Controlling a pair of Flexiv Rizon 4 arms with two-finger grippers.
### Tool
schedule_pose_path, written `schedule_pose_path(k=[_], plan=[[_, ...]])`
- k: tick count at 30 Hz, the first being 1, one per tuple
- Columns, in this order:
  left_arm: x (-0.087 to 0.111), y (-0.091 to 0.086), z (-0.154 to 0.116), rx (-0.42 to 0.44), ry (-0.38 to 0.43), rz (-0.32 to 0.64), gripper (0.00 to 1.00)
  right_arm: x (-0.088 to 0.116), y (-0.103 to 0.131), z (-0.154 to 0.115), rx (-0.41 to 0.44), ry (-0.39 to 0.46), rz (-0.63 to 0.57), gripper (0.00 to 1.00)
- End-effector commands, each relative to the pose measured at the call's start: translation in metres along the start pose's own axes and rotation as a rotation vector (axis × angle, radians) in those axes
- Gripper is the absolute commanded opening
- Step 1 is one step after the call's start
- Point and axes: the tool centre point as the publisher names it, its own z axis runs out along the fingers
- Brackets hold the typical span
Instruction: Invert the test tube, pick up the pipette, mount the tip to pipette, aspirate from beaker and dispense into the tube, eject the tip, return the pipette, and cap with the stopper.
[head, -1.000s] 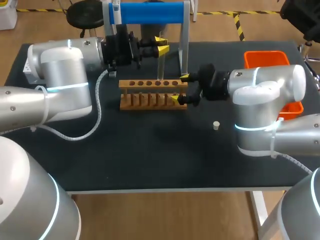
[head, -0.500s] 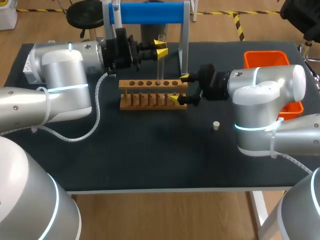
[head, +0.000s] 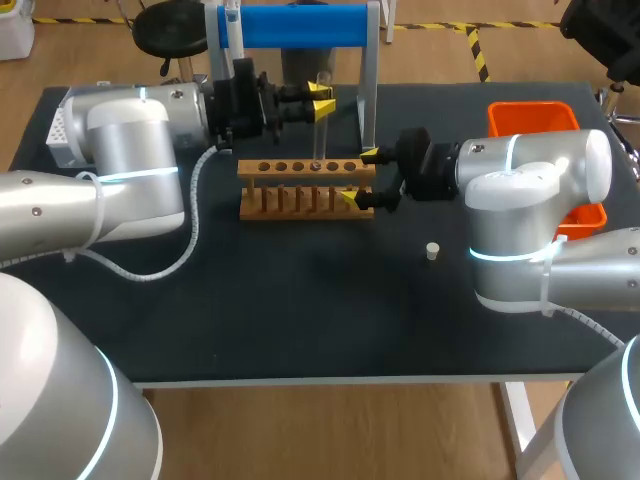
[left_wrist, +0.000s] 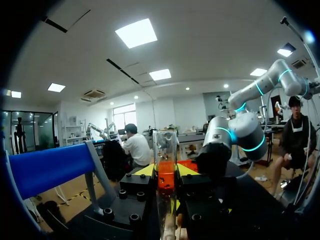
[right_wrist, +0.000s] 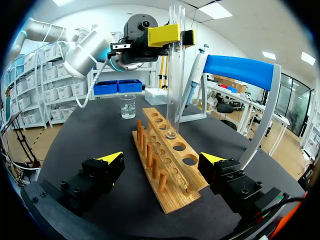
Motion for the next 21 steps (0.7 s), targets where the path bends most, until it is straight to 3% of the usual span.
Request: schedule_pose_path(k=[1, 12, 21], plan=[[-0.0018, 0.0044, -0.0024, 0.005, 0.004, 0.0, 0.0, 0.0014, -0.0008, 0.0001, -0.003, -0.005, -0.001, 1.0], [-0.0025, 0.01, -0.0049, 0.011, -0.001, -0.002, 0.0, 0.0014, -0.0008, 0.0001, -0.003, -0.005, -0.001, 1.0], [-0.0034, 0.0141, -0.0043, -0.038, 0.005, 0.008, 0.0, 0.0014, -0.0008, 0.0001, -0.003, -0.005, -0.001, 1.0]])
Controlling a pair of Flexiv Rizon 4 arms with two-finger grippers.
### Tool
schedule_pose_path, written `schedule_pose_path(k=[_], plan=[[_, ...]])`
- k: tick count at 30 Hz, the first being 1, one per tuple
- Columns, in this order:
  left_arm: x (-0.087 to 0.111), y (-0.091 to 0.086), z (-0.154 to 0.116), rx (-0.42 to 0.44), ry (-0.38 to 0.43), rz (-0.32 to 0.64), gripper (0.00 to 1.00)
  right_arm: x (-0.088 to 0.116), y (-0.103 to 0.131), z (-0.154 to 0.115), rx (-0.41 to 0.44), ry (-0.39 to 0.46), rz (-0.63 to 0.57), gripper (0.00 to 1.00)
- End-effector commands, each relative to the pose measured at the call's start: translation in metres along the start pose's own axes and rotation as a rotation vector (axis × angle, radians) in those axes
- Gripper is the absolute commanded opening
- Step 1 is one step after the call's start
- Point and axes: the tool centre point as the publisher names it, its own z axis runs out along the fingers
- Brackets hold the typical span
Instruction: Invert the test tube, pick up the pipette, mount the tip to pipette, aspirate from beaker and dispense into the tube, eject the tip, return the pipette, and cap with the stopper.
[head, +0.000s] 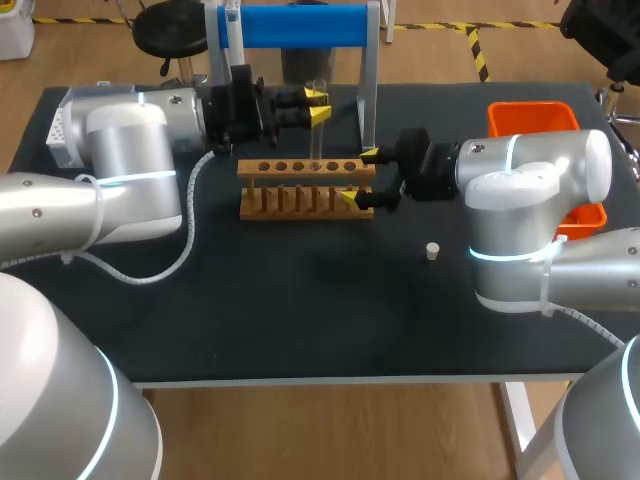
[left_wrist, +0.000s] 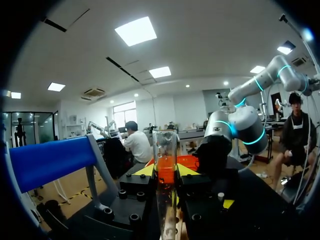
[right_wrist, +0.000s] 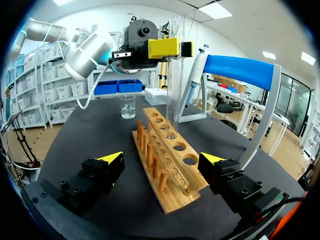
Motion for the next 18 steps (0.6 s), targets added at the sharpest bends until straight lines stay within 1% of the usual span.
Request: schedule_pose_path(k=[1, 18], plan=[[-0.0018, -0.0012, 0.0003, -0.023, 0.008, -0.002, 0.0, 0.0014, -0.0008, 0.0001, -0.003, -0.005, -0.001, 1.0], [0.0021, 0.0, -0.0031, -0.133, 0.011, -0.001, 0.0, 0.0014, -0.0008, 0.0001, -0.003, -0.005, -0.001, 1.0]])
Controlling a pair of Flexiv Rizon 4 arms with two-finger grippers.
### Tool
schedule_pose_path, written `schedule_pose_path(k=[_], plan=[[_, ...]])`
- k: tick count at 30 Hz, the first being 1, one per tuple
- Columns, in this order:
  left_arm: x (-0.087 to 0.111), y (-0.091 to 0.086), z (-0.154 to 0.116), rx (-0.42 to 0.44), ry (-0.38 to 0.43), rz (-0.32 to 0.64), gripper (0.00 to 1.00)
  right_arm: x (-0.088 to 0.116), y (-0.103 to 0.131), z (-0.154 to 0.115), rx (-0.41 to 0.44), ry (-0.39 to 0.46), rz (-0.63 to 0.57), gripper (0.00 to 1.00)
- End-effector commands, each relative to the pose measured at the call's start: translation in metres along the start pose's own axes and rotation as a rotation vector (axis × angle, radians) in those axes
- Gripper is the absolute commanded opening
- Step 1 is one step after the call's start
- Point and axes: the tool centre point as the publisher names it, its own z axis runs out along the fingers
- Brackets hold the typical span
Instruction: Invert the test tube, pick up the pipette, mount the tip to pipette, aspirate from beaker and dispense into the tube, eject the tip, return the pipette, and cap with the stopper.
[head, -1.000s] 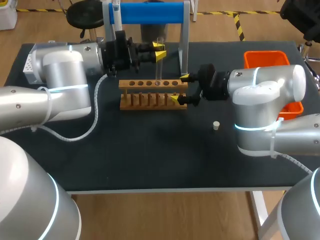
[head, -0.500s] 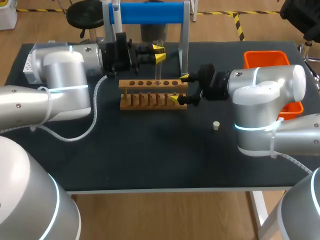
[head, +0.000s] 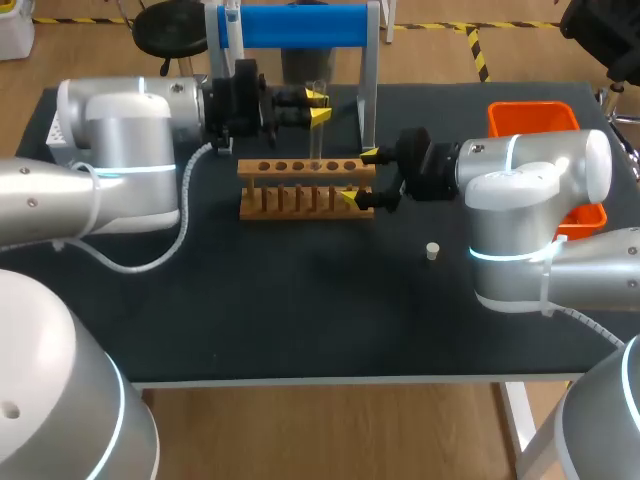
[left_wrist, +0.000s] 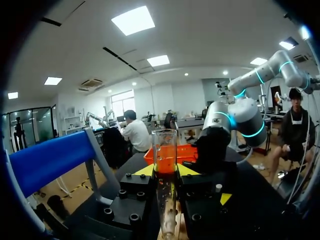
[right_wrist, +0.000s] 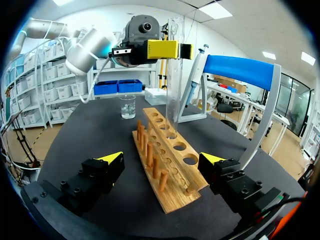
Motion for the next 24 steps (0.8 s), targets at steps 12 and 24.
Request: schedule_pose_path(k=[12, 24], plan=[[0.002, 0.004, 0.0, -0.002, -0.024, -0.03, 0.0, 0.001, -0.001, 0.0, -0.003, -0.005, -0.001, 1.0], [0.0, 0.013, 0.003, 0.027, -0.058, -0.087, 0.0, 0.001, -0.001, 0.0, -0.003, -0.005, -0.001, 1.0]])
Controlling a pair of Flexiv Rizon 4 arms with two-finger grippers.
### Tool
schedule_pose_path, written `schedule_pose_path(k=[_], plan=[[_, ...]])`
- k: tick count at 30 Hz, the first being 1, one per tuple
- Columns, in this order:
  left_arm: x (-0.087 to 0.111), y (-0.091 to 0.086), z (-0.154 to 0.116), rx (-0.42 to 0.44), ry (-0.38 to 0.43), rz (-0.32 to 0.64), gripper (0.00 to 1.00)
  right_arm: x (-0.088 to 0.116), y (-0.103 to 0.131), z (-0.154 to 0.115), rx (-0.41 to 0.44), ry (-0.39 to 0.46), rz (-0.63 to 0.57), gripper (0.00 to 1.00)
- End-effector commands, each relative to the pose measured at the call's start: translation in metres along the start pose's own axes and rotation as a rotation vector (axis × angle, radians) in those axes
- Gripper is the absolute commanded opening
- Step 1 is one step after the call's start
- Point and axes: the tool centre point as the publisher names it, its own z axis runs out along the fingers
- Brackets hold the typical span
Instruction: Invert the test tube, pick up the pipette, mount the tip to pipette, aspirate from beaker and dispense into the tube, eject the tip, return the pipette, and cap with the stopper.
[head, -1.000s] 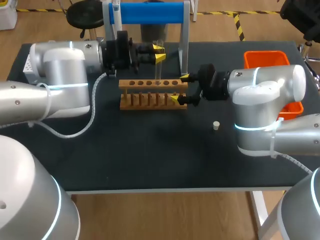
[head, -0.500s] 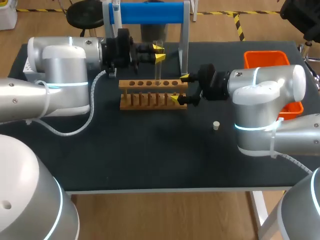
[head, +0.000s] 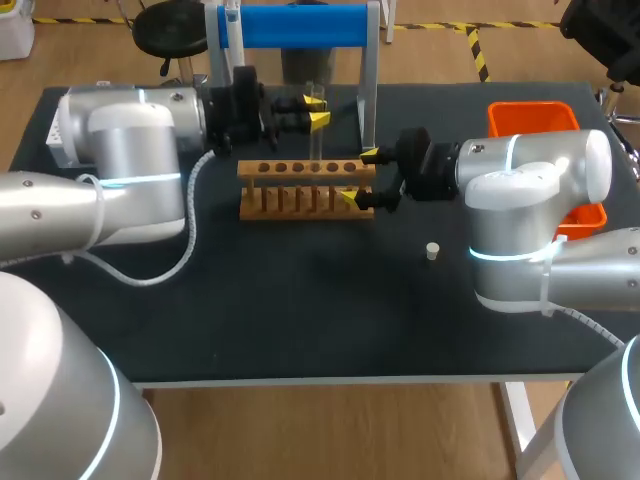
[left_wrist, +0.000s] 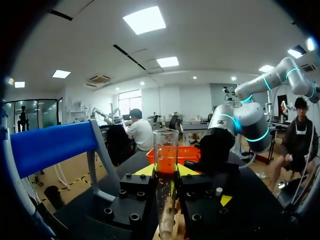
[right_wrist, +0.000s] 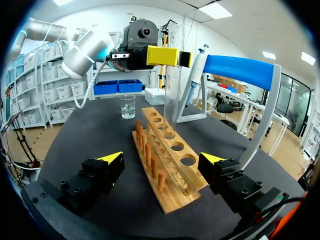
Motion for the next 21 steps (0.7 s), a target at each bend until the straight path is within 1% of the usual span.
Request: schedule_pose_path(k=[1, 21], plan=[[-0.001, 0.004, 0.002, 0.002, -0.01, -0.01, 0.0, 0.001, -0.001, 0.0, -0.003, -0.005, -0.001, 1.0], [-0.003, 0.019, 0.003, 0.014, -0.012, -0.028, 0.0, 0.001, -0.001, 0.0, -0.003, -0.005, -0.001, 1.0]])
